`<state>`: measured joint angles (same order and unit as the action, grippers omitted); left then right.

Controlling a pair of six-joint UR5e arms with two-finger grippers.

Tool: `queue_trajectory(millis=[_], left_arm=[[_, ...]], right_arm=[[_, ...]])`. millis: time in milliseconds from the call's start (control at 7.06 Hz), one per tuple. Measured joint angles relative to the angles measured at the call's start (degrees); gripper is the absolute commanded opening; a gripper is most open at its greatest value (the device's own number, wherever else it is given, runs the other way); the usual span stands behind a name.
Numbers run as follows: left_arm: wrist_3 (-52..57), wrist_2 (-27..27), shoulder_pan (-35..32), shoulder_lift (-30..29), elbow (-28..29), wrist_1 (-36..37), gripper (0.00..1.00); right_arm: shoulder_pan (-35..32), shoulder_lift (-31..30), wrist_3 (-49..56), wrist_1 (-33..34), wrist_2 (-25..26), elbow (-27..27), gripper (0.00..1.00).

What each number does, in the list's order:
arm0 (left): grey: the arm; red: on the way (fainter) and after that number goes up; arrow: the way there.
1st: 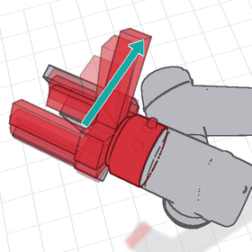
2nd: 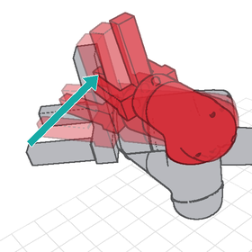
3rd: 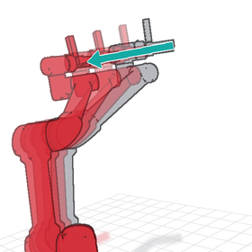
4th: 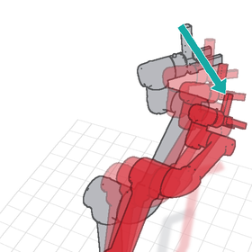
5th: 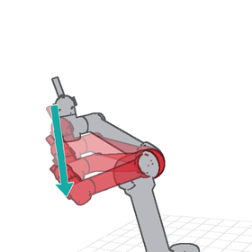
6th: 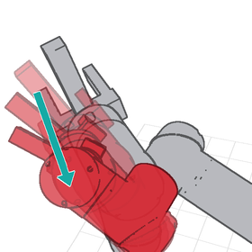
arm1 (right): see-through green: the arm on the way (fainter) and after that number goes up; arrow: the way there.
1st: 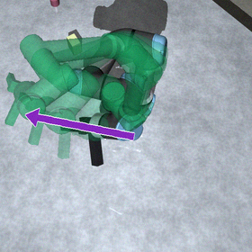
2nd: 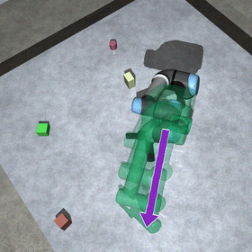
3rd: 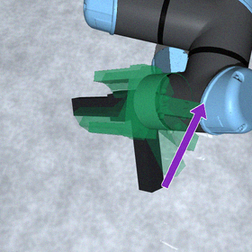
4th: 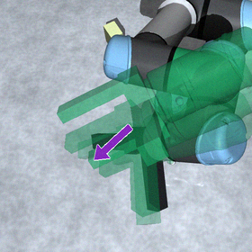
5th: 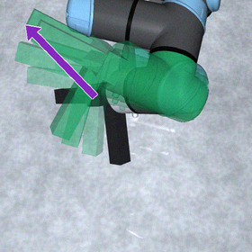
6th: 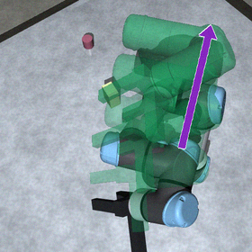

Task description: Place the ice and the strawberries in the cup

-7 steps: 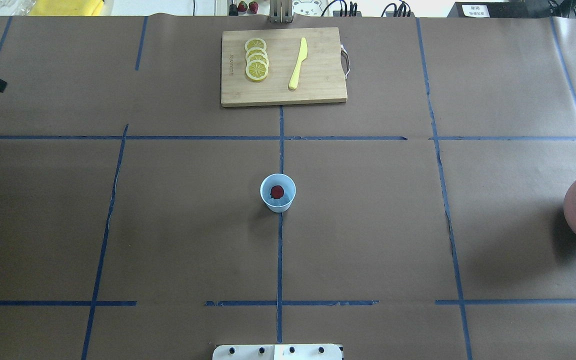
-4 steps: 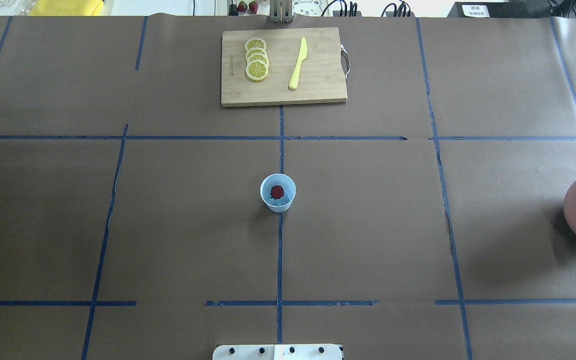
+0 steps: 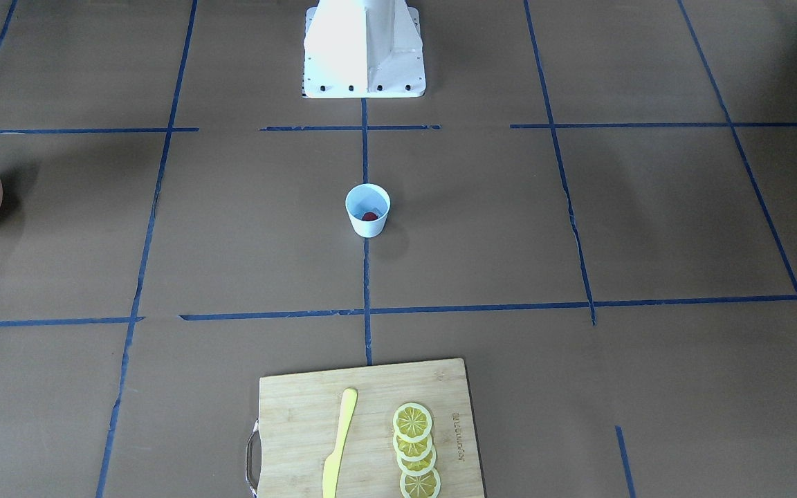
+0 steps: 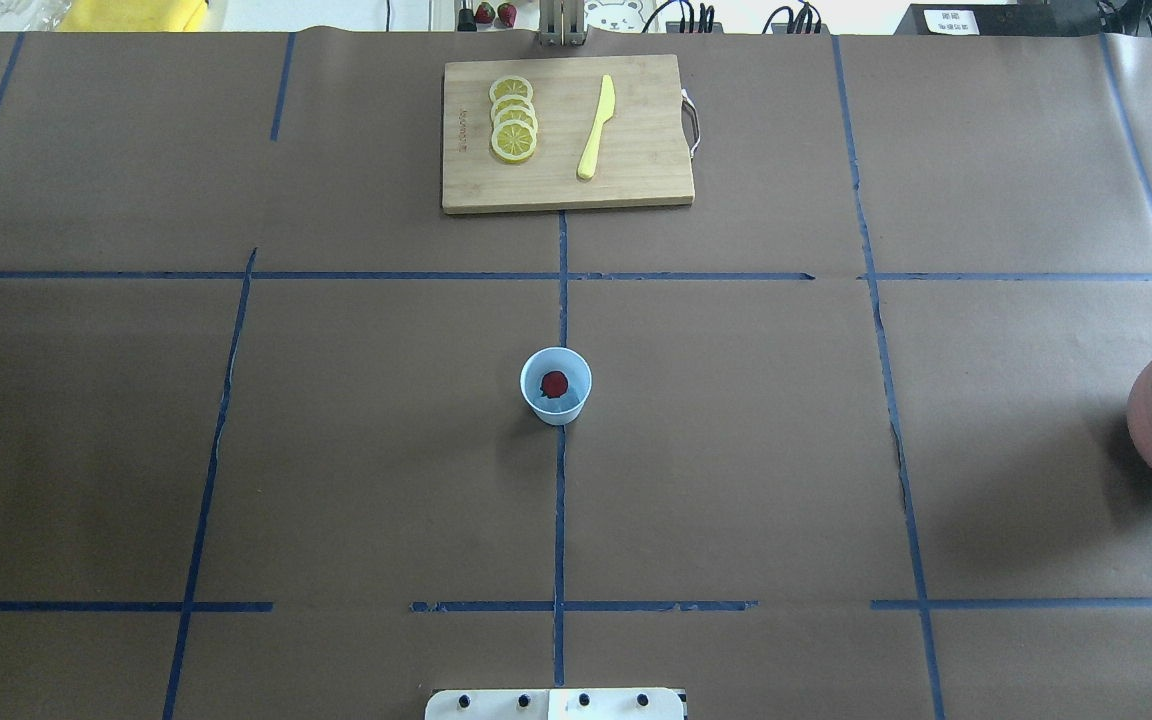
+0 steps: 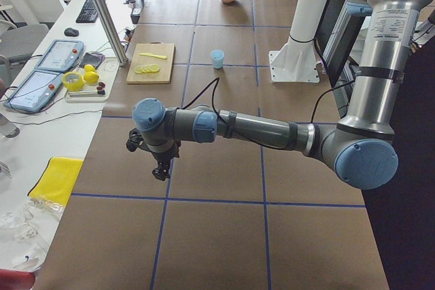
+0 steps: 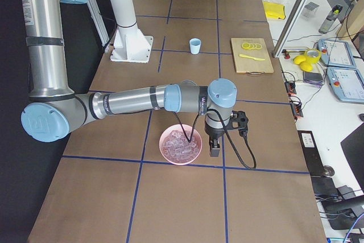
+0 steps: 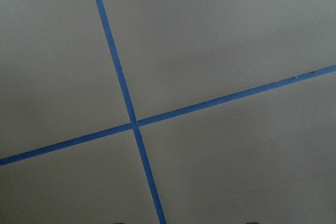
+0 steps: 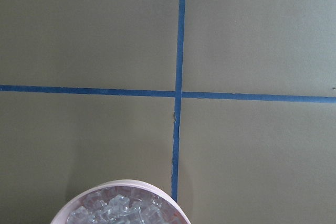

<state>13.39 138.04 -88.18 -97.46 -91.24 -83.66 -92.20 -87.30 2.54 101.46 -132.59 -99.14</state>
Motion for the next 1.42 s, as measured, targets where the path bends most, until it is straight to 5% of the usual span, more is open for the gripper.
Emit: queue_trajectory(millis=[425,1416], left_arm=[[-0.13,0.17,-0.04,4.77,-4.32,2.11,1.0],[0.33,0.1,0.11,2.53,-8.99,17.8,1.0]], right_arm=[[0.37,-0.36,-0.59,-0.08,-0.21,-0.13,1.0],[2.76,-0.89,-0.73,-0.4,-0.03,0.35,1.0]])
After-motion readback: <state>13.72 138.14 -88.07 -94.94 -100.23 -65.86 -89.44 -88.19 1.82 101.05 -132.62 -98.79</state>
